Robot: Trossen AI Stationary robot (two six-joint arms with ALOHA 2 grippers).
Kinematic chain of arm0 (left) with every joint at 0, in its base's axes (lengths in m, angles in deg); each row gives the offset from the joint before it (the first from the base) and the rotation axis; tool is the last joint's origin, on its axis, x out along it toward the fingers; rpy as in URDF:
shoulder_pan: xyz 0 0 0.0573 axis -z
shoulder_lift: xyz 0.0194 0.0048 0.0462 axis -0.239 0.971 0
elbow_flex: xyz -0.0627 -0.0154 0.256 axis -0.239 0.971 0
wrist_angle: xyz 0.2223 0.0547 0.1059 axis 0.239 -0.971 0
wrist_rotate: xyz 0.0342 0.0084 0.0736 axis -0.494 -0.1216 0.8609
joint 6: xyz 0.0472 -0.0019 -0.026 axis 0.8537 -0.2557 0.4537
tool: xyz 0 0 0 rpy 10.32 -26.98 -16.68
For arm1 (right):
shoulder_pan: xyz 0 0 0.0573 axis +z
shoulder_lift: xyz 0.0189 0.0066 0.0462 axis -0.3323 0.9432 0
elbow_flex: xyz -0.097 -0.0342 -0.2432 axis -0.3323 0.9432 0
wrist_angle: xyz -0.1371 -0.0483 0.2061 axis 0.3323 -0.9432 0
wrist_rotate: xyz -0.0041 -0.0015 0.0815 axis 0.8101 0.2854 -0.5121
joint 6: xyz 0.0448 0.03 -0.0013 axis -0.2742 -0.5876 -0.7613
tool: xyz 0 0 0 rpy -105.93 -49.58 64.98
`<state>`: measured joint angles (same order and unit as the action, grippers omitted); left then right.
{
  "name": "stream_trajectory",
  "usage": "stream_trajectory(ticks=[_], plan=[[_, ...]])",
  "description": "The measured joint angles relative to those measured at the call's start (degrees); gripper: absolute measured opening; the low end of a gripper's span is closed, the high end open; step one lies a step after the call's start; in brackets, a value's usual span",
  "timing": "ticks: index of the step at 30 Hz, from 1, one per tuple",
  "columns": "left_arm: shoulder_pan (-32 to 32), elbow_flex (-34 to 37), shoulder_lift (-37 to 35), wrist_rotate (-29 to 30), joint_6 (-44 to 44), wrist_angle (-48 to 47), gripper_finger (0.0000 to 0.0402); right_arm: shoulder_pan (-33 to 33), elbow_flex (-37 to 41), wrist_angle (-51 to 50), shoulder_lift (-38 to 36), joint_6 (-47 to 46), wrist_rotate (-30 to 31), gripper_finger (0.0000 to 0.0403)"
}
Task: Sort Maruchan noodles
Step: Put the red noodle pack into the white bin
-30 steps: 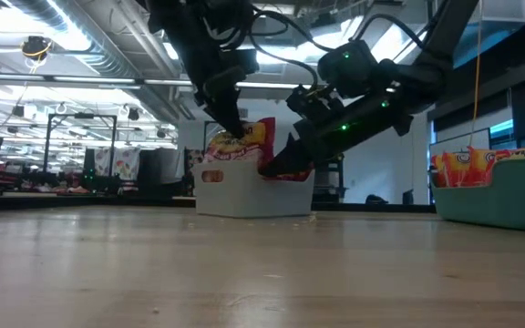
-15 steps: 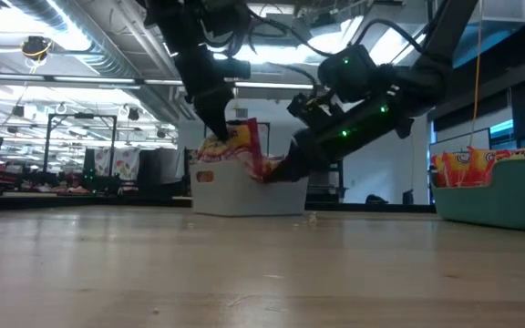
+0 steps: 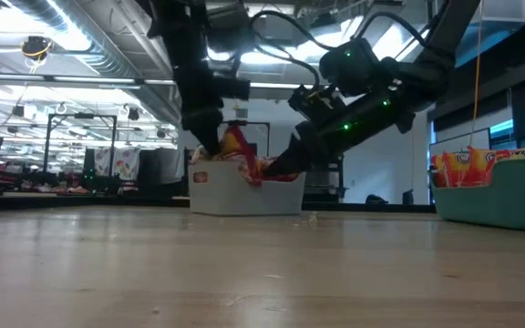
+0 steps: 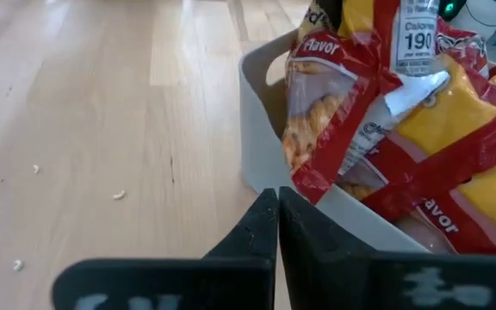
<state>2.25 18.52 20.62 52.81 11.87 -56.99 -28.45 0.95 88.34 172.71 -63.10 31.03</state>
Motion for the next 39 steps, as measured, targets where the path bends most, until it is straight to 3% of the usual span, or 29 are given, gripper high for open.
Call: stream_trajectory(ticks=[14, 24, 28, 39], plan=[[0.1, 0.0, 1.8, -1.4, 0.4, 0.8, 0.0009, -0.1, -0.2, 3.7, 1.4, 0.0, 2.9, 0.0001], [0.2, 0.0, 1.8, -1.5, 0.4, 1.7, 0.0009, -0.9, -6.1, 2.6, 4.3, 3.2, 3.5, 0.0001], [0.4, 0.0, 1.8, -1.6, 0.4, 2.0, 0.0009, -2.4, -8.8, -2.9, 4.4, 4.1, 2.9, 0.0001], [1.6, -1.2, 0.9, -1.2, 0.9, 4.0, 0.0009, -4.5, -13.3, -5.7, 9.2, 2.4, -2.8, 0.0001]])
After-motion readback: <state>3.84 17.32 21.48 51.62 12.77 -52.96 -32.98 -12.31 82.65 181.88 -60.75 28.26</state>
